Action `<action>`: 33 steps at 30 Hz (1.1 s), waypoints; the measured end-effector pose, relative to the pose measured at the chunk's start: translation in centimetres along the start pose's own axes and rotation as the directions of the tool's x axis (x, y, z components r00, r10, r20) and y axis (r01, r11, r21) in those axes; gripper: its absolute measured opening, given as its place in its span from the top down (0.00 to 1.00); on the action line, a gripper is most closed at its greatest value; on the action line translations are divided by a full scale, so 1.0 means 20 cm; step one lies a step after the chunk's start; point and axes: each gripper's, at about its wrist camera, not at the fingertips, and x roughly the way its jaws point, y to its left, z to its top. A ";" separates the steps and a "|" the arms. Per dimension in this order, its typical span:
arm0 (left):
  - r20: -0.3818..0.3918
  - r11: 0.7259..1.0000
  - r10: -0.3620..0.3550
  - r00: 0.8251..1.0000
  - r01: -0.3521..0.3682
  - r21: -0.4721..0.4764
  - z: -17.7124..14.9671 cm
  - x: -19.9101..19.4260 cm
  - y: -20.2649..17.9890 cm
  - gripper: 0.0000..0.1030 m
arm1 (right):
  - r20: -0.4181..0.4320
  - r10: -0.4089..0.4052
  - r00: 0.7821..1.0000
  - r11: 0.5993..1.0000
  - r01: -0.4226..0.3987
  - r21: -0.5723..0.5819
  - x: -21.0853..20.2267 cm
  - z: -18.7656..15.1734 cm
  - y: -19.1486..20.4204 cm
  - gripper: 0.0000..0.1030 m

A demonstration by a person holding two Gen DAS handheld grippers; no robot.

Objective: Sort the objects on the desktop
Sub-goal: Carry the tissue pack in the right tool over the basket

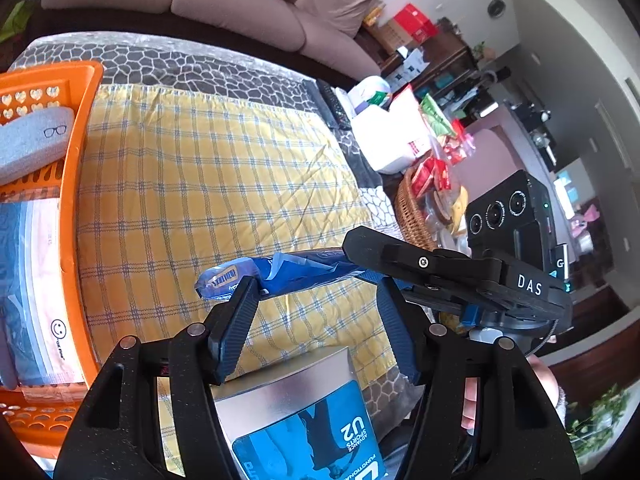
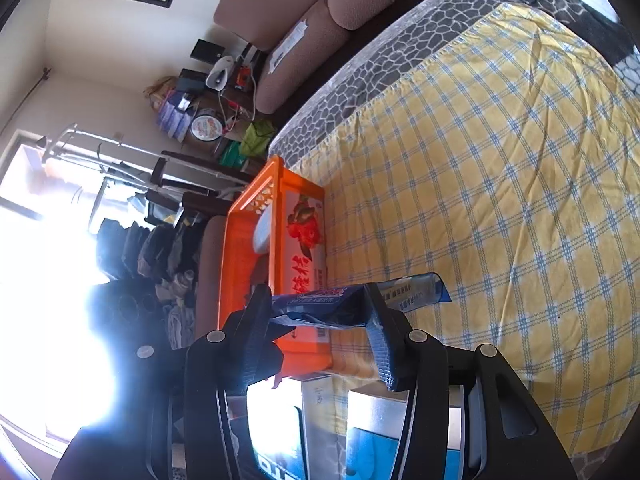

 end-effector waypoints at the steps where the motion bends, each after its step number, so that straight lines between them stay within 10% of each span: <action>1: 0.008 1.000 -0.003 1.000 0.003 0.004 0.01 -0.03 -0.01 0.44 | 0.004 0.003 1.000 1.000 -0.003 -0.007 -0.01 0.00 0.02 0.53; 21: 0.187 0.998 0.064 0.980 -0.058 -0.038 0.05 -0.81 0.30 0.44 | -0.064 0.091 0.994 0.977 -0.102 -0.186 0.35 -0.05 0.76 0.53; 33: 0.198 0.989 0.044 0.979 -0.015 -0.147 0.08 -0.76 0.75 0.44 | -0.144 0.041 0.989 0.974 -0.071 -0.215 0.80 -0.02 0.84 0.53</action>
